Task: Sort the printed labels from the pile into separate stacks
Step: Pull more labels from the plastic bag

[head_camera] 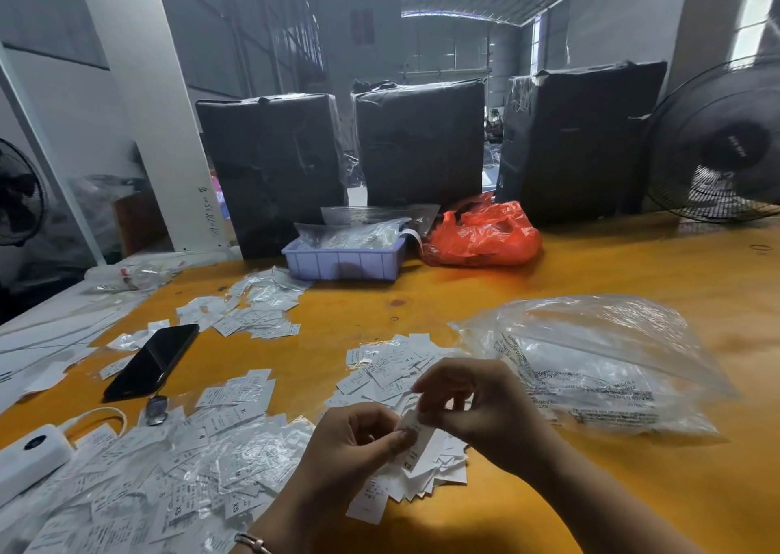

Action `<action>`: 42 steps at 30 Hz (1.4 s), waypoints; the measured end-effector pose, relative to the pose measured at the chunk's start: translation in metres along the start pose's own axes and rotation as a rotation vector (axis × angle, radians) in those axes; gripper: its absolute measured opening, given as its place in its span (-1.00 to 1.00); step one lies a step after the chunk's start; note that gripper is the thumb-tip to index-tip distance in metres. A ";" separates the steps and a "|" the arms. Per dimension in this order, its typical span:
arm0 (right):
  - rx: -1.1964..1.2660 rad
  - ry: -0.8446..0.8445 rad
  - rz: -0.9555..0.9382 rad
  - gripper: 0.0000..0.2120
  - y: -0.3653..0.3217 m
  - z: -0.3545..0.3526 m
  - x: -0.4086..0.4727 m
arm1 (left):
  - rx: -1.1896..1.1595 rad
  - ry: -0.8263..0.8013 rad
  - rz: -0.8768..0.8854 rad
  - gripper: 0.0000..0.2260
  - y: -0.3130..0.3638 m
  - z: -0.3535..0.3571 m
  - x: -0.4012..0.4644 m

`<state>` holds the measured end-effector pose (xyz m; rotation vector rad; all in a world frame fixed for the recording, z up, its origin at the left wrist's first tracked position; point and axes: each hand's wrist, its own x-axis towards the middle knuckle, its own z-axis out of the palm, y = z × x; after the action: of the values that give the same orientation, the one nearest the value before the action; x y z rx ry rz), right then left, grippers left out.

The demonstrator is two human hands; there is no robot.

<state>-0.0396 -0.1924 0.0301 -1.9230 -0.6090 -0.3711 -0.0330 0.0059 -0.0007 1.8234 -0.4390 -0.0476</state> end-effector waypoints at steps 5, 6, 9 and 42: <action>0.065 -0.053 0.068 -0.83 -0.001 0.005 -0.001 | 0.023 -0.002 0.017 -0.84 -0.001 -0.001 0.000; 0.071 -0.034 0.076 -0.83 -0.001 0.005 -0.001 | 0.016 -0.002 0.026 -0.85 0.000 0.000 0.000; 0.060 0.044 0.077 -0.82 -0.001 0.003 0.000 | -0.016 0.040 0.049 -0.83 0.001 0.000 0.000; -0.409 0.090 0.198 -0.78 0.047 -0.020 0.002 | -0.036 0.248 -0.052 -0.83 0.001 -0.035 0.006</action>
<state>-0.0107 -0.2252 0.0042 -2.3188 -0.2926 -0.4799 -0.0193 0.0359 0.0120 1.7776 -0.2138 0.1329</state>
